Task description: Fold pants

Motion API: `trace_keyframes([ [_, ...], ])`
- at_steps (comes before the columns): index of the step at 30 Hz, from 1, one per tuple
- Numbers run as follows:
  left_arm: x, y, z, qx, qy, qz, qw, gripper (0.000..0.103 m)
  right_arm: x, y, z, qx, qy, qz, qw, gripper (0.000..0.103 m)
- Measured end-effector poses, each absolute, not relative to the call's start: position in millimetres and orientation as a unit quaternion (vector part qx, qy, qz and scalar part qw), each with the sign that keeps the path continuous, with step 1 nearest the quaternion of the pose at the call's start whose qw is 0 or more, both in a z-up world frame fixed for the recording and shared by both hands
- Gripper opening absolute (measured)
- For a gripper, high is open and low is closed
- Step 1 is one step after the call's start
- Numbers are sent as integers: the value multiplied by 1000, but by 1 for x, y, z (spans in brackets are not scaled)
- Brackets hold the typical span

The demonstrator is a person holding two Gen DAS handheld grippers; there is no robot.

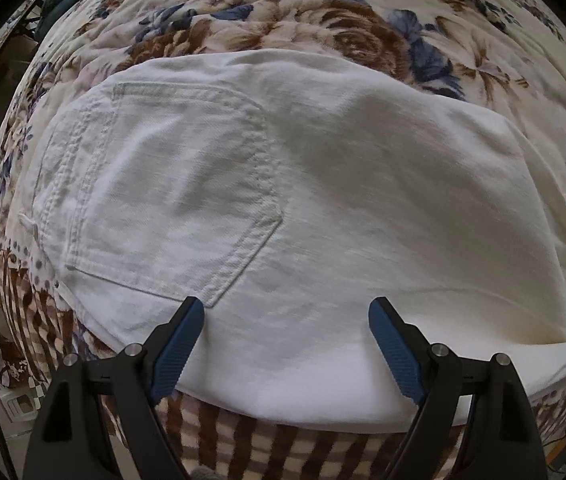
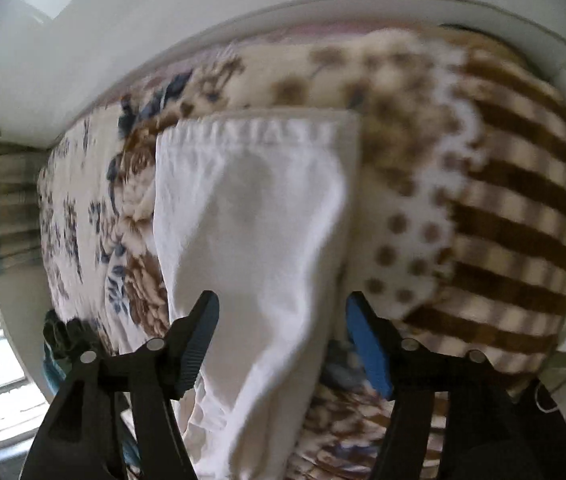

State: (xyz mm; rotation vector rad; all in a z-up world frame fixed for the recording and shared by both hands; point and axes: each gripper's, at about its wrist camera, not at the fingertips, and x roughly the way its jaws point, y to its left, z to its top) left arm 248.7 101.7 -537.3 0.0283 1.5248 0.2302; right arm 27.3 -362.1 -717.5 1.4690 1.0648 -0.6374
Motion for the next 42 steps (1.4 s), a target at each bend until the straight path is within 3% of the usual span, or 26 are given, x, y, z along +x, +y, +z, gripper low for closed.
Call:
trace_keyframes([
  [1,248,101,-538,12,690,105,716,84,37,-362,-716,600,469,-278,586,18],
  [2,248,101,-538,12,690,105,716,84,50,-358,-707,559,485,-285,609,6],
  [6,250,94,-536,9,690,107,716,84,61,-349,-648,490,450,-251,703,5],
  [9,243,100,-539,7,691,106,715,84,52,-353,-638,447,446,-274,725,5],
  [13,235,106,-536,2,684,107,721,84,49,-362,-728,491,578,-270,594,7],
  [16,229,124,-520,-4,670,116,734,84,42,-362,-721,526,554,-270,586,13],
  [17,227,128,-514,-9,665,119,737,84,42,-357,-709,526,547,-273,591,19],
  [19,221,149,-493,-47,652,119,747,84,39,-342,-689,531,528,-270,605,58],
  [21,222,174,-475,-77,643,131,750,84,47,-311,-669,524,527,-250,621,70],
  [25,228,260,-446,-161,626,167,745,84,84,-208,-671,542,573,-121,603,70],
  [32,244,379,-481,-280,642,182,690,84,136,-43,-704,540,629,-30,558,69],
  [35,251,400,-499,-315,645,174,674,84,136,-12,-711,554,618,-43,556,67],
  [37,258,409,-512,-323,648,171,668,84,126,0,-716,559,615,-59,553,55],
  [41,270,409,-523,-318,637,159,684,83,119,17,-723,548,620,-63,558,55],
  [42,274,407,-521,-310,628,155,697,72,120,22,-725,545,621,-63,559,55],
])
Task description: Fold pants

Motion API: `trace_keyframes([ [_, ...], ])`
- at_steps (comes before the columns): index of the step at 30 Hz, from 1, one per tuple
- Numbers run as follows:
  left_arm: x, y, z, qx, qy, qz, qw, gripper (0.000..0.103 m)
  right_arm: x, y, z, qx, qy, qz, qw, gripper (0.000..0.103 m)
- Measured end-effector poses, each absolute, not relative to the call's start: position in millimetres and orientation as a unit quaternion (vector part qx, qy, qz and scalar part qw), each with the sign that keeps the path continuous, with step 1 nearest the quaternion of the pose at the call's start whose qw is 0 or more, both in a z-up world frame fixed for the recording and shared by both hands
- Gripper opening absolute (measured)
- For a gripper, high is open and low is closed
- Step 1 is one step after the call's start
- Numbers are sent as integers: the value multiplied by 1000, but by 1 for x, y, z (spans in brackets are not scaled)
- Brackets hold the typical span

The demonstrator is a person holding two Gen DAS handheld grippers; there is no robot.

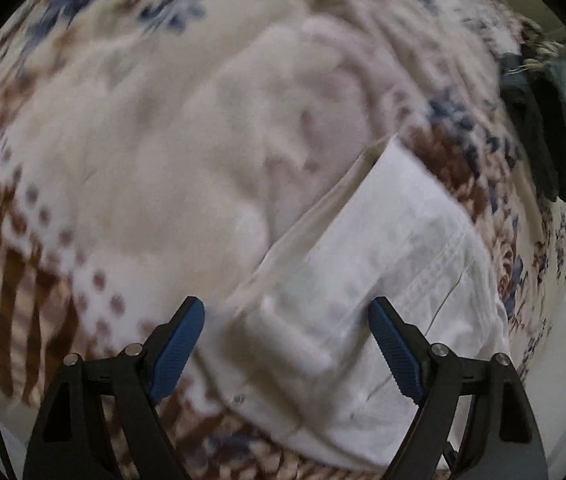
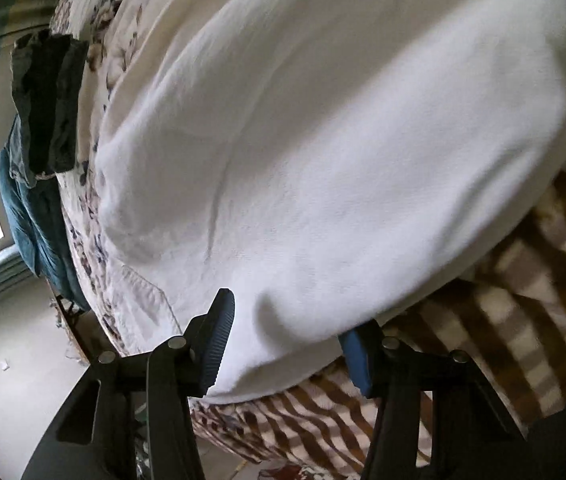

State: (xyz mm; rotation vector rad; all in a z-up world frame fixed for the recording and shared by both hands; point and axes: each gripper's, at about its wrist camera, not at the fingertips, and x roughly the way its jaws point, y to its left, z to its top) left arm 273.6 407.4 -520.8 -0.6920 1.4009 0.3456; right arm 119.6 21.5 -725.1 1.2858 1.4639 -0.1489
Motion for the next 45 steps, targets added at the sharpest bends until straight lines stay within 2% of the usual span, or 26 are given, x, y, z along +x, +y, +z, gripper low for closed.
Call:
trace_keyframes([
  [1,278,403,-518,-297,619,147,713,62,118,27,-728,544,620,-66,561,55],
  [2,283,403,-518,-289,618,144,717,42,117,29,-729,545,619,-67,561,55],
  [3,287,399,-518,-279,617,140,723,29,116,29,-729,548,615,-69,563,55],
  [5,293,392,-517,-273,619,126,725,18,111,32,-727,540,612,-79,573,40],
  [6,292,390,-513,-268,619,125,727,17,107,31,-724,531,613,-88,578,20],
  [9,285,389,-493,-264,607,124,739,17,94,28,-706,527,608,-87,587,16],
  [16,258,405,-475,-269,610,142,732,16,78,29,-675,508,615,-80,598,12],
  [21,252,416,-521,-256,640,161,706,16,70,33,-706,498,644,-87,574,12],
  [25,256,408,-535,-228,648,164,708,17,82,35,-723,470,668,-69,573,13],
  [27,259,405,-526,-214,648,160,713,20,88,36,-719,459,680,-54,569,16],
  [29,259,401,-512,-203,647,157,718,25,92,35,-711,442,697,-39,564,31],
  [30,257,396,-499,-191,648,155,721,29,93,34,-706,433,703,-35,563,47],
  [31,257,392,-489,-186,647,152,724,30,92,32,-697,430,703,-28,566,58],
  [33,258,381,-468,-165,638,145,738,39,92,30,-674,418,703,-13,575,66],
  [34,261,371,-456,-147,630,136,750,43,92,29,-667,415,703,-7,577,66],
  [35,263,363,-449,-137,622,129,760,56,94,28,-655,410,703,3,581,66],
  [36,271,350,-440,-121,615,120,770,75,96,26,-647,402,704,11,585,69],
  [38,282,332,-434,-104,609,98,780,85,109,23,-627,370,704,28,605,70],
  [45,346,237,-458,-46,638,49,767,85,224,18,-593,259,673,165,673,70],
])
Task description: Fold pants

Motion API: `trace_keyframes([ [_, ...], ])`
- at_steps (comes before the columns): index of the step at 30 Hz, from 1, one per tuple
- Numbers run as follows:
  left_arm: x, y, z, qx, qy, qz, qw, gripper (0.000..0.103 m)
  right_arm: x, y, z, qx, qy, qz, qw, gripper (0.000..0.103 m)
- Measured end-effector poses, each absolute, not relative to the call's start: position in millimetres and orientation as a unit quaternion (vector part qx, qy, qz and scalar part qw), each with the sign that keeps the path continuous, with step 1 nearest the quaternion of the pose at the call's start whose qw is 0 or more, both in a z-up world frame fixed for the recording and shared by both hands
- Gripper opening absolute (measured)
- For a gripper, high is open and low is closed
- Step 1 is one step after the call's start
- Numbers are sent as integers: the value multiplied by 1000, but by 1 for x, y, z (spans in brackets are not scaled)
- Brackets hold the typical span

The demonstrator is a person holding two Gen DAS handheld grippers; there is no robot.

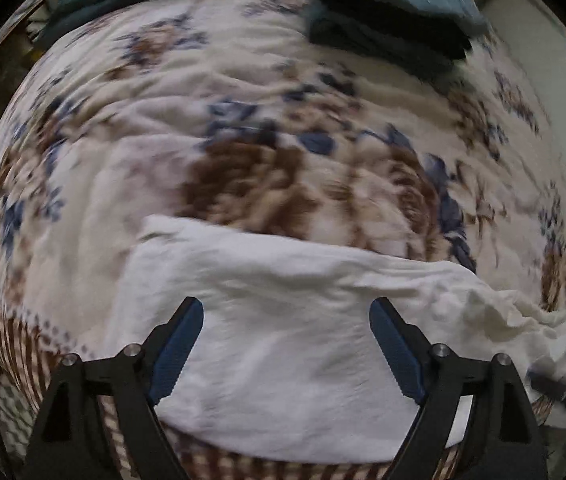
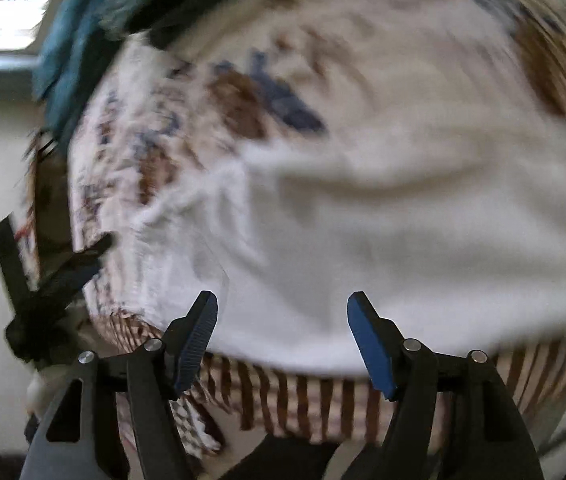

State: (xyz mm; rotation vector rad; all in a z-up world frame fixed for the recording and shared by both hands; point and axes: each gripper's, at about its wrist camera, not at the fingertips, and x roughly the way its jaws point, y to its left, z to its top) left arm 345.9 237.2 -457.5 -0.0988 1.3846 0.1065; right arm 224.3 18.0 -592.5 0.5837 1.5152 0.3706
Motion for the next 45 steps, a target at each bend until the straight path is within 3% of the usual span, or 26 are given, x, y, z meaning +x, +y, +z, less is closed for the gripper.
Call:
trace_keyframes([
  [6,365,198,-495,-122,705,46,697,85,301,39,-644,152,698,279,642,69],
  [8,363,185,-501,-171,725,46,666,85,305,45,-660,123,699,317,629,51],
  [9,364,180,-506,-197,737,48,645,85,304,46,-664,111,699,328,626,30],
  [10,364,175,-507,-219,742,45,632,85,301,48,-668,98,698,338,623,19],
  [12,365,165,-506,-252,749,44,610,85,292,47,-667,90,682,367,626,11],
  [16,375,143,-511,-283,763,36,580,85,274,36,-655,106,654,398,634,8],
  [21,389,115,-540,-203,808,39,552,83,253,28,-641,136,627,437,631,7],
  [22,388,112,-547,-180,813,49,551,78,250,24,-640,145,623,445,626,6],
  [23,387,112,-548,-177,814,51,552,58,248,24,-641,147,623,448,624,5],
  [24,387,112,-550,-165,814,53,555,36,247,21,-642,150,624,451,620,5],
  [27,382,119,-545,-164,804,58,568,30,247,13,-652,170,641,460,590,5],
  [32,363,129,-526,-183,784,62,591,28,279,-46,-683,372,673,387,510,14],
  [34,360,130,-523,-192,775,60,599,28,288,-57,-702,438,680,355,469,41],
  [37,358,130,-518,-194,765,61,612,28,296,-40,-723,484,697,340,406,61],
  [45,349,140,-518,-194,759,59,618,28,309,67,-768,453,761,346,310,65],
])
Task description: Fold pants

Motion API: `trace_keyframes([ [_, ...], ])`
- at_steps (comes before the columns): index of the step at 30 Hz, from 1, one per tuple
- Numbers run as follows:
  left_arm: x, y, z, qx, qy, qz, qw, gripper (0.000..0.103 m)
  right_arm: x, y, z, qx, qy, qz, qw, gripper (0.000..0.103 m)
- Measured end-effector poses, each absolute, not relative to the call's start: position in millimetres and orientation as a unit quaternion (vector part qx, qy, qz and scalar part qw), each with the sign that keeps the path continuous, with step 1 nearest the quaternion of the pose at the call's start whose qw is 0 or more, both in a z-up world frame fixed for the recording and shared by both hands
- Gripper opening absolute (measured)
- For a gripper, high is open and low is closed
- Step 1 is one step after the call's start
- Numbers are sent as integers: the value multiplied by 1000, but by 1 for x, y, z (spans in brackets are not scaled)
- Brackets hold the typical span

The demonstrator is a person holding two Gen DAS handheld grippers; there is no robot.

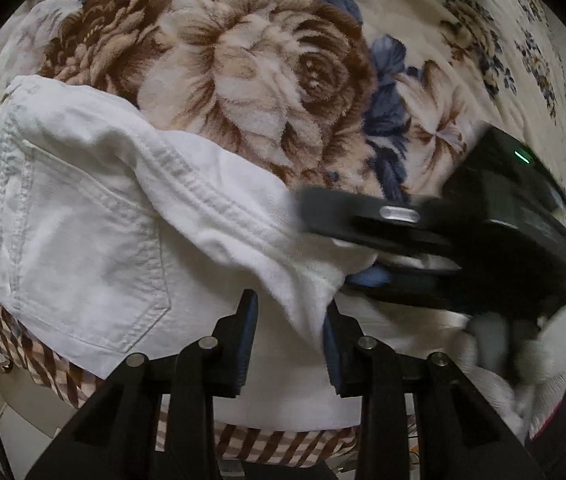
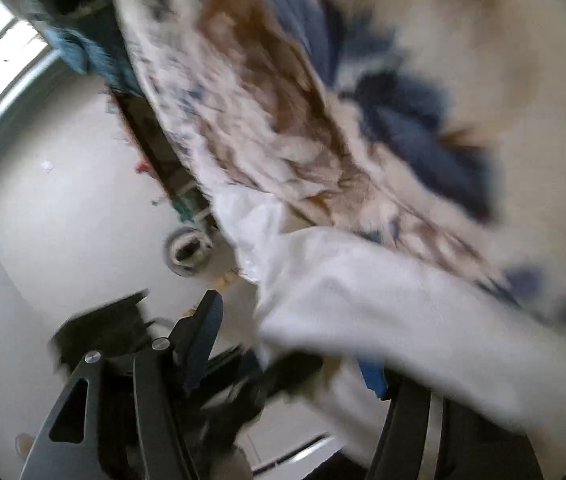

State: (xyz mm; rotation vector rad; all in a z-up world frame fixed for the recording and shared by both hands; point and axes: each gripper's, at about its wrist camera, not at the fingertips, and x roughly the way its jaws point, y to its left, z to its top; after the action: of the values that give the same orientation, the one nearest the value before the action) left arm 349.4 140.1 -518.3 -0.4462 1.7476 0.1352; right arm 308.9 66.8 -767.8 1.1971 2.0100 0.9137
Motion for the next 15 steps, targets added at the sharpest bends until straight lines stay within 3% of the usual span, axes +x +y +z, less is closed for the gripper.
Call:
trace_keyframes([
  [2,343,143,-512,-183,760,60,621,30,311,79,-764,427,766,351,328,54],
  [3,342,142,-509,-170,759,60,625,31,314,82,-759,416,766,357,335,25],
  [4,341,141,-504,-151,756,58,634,35,317,82,-753,415,762,361,342,20],
  [6,342,139,-493,-120,746,57,652,52,323,78,-742,417,751,373,350,20],
  [15,324,144,-476,-97,752,40,651,56,343,78,-756,403,764,349,364,20],
])
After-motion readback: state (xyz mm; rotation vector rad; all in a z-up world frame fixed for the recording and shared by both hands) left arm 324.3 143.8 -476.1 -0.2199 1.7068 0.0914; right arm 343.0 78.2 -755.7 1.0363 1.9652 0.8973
